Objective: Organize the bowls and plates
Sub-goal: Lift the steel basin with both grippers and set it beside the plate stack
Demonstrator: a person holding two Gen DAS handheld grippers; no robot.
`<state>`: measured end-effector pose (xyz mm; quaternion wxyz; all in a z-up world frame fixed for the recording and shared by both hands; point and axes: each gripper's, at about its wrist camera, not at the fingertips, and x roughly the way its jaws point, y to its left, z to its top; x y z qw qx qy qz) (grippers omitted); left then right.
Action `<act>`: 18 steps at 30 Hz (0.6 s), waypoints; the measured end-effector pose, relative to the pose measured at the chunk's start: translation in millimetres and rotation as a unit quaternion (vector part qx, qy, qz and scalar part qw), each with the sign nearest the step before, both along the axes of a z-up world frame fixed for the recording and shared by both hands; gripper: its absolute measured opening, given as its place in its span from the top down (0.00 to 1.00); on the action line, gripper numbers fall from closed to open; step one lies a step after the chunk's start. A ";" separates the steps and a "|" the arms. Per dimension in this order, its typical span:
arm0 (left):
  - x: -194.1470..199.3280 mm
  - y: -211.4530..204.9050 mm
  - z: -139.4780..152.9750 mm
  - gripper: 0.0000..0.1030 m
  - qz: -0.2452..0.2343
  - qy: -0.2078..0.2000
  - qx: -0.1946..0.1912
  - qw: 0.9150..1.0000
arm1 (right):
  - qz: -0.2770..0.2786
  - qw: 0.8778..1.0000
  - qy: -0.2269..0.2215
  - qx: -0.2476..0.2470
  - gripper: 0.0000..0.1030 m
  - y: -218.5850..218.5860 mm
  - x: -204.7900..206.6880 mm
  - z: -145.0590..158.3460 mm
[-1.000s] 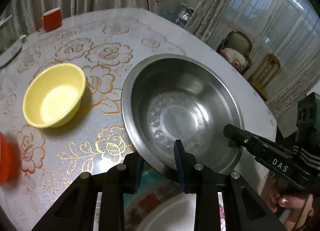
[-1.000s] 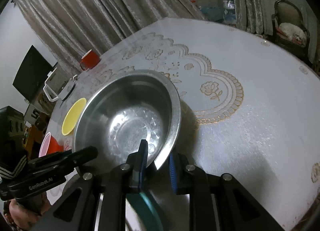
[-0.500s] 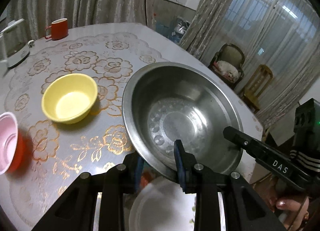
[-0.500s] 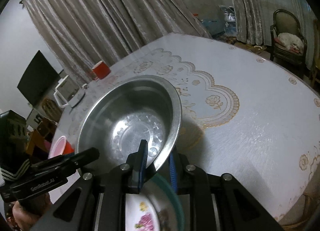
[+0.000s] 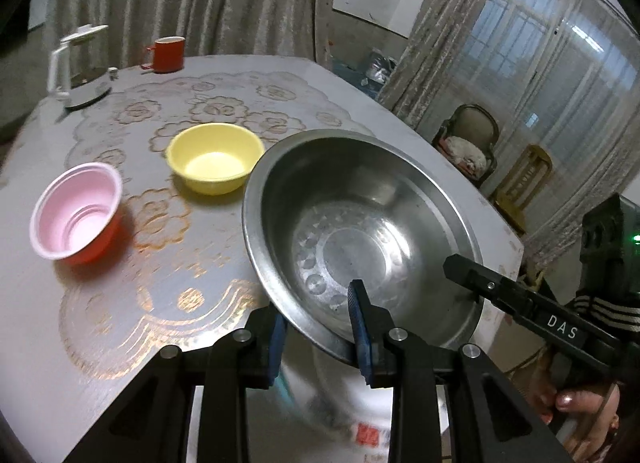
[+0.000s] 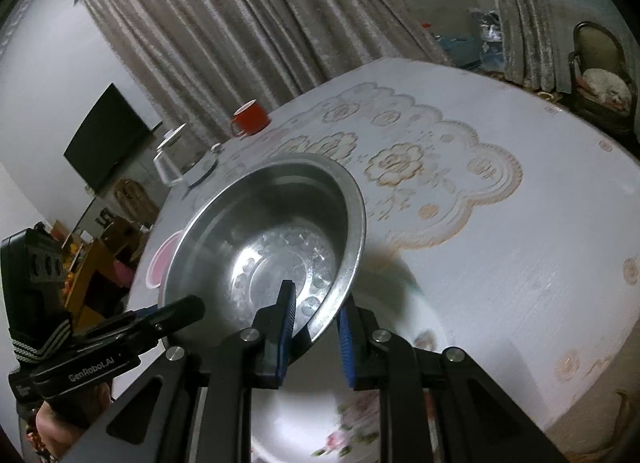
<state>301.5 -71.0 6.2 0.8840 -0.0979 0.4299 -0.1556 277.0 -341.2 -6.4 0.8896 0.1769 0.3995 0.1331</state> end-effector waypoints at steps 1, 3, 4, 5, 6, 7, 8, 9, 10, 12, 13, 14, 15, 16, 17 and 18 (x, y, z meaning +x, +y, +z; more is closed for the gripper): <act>-6.8 4.5 0.4 0.71 0.004 -0.005 0.000 1.000 | 0.004 1.000 -0.002 0.003 0.82 5.6 -4.8 0.1; -16.9 13.9 -0.3 0.71 0.010 -0.007 -0.001 1.000 | 0.010 1.000 -0.006 0.003 0.82 14.0 -11.4 1.0; -21.2 18.4 -0.6 0.71 0.013 -0.007 -0.002 1.000 | 0.014 1.000 -0.007 0.002 0.82 19.2 -15.3 1.2; -27.5 24.3 -1.4 0.71 0.016 -0.007 -0.002 1.000 | 0.018 1.000 -0.007 0.002 0.82 24.4 -18.8 0.8; -30.8 28.4 -1.9 0.70 0.018 -0.008 -0.001 1.000 | 0.023 1.000 -0.007 0.003 0.82 27.6 -20.7 0.4; -36.1 33.3 -2.8 0.70 0.022 -0.008 -0.002 1.000 | 0.030 1.000 -0.004 0.005 0.82 33.1 -23.0 -0.7; -41.2 37.8 -3.8 0.70 0.027 -0.007 -0.004 1.000 | 0.033 0.999 -0.003 0.007 0.82 36.4 -25.4 -1.5; -44.1 41.1 -4.7 0.70 0.029 -0.007 -0.004 1.000 | 0.038 0.999 -0.003 0.008 0.82 41.4 -29.2 -2.8; -49.1 45.0 -6.1 0.70 0.032 -0.006 -0.003 0.999 | 0.041 0.999 -0.005 0.007 0.82 45.4 -31.7 -3.6; -57.9 52.2 -8.1 0.70 0.036 -0.002 0.000 0.999 | 0.046 0.999 -0.003 0.007 0.82 54.9 -39.3 -6.9; -61.7 55.4 -8.7 0.70 0.038 -0.002 0.002 0.999 | 0.048 0.999 -0.002 0.008 0.82 57.5 -42.0 -8.3; -66.2 60.2 -9.7 0.70 0.041 -0.001 0.004 0.999 | 0.056 0.998 0.002 0.009 0.82 64.0 -46.7 -10.4; -70.4 63.2 -10.5 0.70 0.043 -0.001 0.004 0.999 | 0.061 0.998 0.004 0.011 0.82 68.2 -48.8 -12.2; -74.1 67.4 -12.0 0.70 0.046 0.000 0.004 0.999 | 0.064 0.998 0.006 0.011 0.82 70.9 -50.7 -12.4; -76.7 71.1 -13.9 0.70 0.048 0.001 0.003 0.999 | 0.070 0.997 0.008 0.010 0.82 76.2 -53.0 -13.5; -79.9 74.4 -15.9 0.70 0.051 0.002 0.001 0.999 | 0.075 0.997 0.009 0.008 0.82 81.0 -54.8 -14.3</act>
